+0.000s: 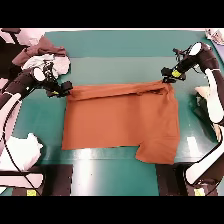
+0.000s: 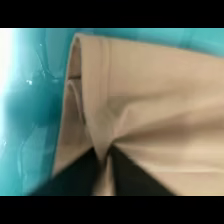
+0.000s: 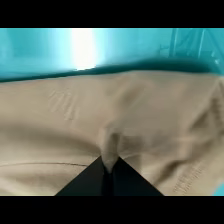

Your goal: Fold the shirts.

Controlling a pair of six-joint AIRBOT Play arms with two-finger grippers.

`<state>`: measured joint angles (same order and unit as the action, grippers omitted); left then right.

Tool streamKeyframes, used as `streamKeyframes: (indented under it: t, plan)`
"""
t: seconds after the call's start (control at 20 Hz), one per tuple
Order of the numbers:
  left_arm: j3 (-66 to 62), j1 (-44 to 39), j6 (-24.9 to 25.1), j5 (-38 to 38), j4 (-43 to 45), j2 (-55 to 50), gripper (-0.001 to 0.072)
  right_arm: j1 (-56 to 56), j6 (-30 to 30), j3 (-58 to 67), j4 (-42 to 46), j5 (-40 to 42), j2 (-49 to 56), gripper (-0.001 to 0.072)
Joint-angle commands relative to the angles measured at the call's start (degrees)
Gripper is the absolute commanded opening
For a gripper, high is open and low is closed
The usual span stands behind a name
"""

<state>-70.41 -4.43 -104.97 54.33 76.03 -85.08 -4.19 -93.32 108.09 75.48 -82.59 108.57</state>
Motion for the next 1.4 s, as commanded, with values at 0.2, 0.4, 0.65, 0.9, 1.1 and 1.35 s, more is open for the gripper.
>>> streamKeyframes:
  t: [0.2, 0.4, 0.65, 0.9, 1.1, 1.35]
  plan:
    - [-0.07, -0.07, 1.95, -2.75, -1.20, 0.33, 0.0440, 0.15, -0.04, 0.07, 1.22, -2.29, -1.22, 0.0193]
    - [-0.07, -0.07, 1.97, -3.10, -1.44, 0.35, 0.0440, -0.24, 0.94, 0.07, 2.78, -1.79, -6.36, 0.0211]
    - [-0.07, -0.07, 2.10, -1.14, -1.42, 0.87, 0.0440, -2.75, 4.26, -5.79, 2.58, -0.70, -13.49, 0.0350]
    - [-0.20, -0.07, 3.50, -0.66, -1.57, 3.76, 0.0440, -7.85, 12.61, -27.78, -4.09, 7.85, -24.26, 0.0350]
    - [-0.17, -0.07, 3.50, 0.66, -1.70, 4.79, 0.0439, -9.11, 21.29, -43.98, -9.68, 23.98, -33.59, 0.0350]
    - [-0.17, -0.09, 5.01, 1.46, -6.27, 4.79, 0.0439, -6.08, 24.00, -53.88, -11.19, 29.81, -36.81, 0.0345]
